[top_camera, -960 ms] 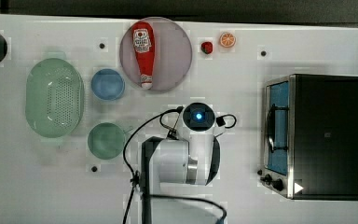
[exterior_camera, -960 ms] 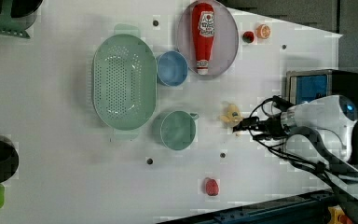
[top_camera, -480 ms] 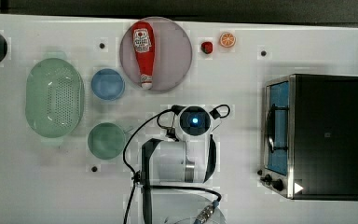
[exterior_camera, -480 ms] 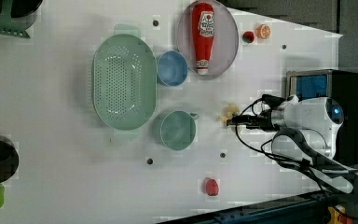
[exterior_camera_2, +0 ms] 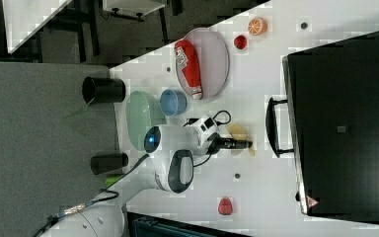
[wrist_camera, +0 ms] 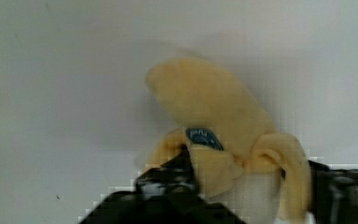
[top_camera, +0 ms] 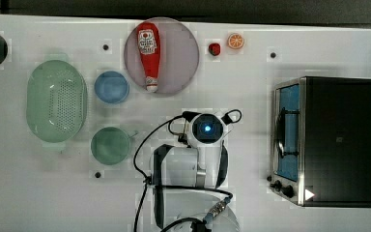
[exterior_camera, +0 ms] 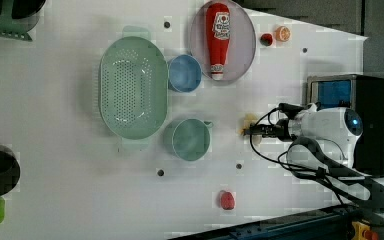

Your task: Pick Banana and place it in mug.

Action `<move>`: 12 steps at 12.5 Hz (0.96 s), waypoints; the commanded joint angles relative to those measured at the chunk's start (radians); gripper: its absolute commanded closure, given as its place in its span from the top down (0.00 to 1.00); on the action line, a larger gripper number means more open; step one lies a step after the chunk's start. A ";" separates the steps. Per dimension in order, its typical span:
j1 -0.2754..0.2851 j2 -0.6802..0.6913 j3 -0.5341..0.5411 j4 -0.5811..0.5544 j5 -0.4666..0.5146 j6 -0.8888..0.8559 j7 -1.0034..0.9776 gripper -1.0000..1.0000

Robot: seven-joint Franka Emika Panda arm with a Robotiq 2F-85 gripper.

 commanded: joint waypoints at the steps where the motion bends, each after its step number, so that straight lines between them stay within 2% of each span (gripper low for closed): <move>1: 0.003 -0.034 0.026 0.020 0.001 0.011 -0.033 0.37; 2: 0.003 -0.042 0.025 0.021 0.001 0.010 -0.033 0.30; 5: 0.000 -0.097 0.023 0.019 0.002 0.008 -0.032 0.30; 8: 0.004 -0.235 0.032 0.021 0.002 -0.022 -0.028 0.30; 10: 0.007 -0.348 0.047 0.026 0.002 -0.134 -0.002 0.30; 12: 0.016 -0.444 0.080 0.053 0.002 -0.319 0.087 0.30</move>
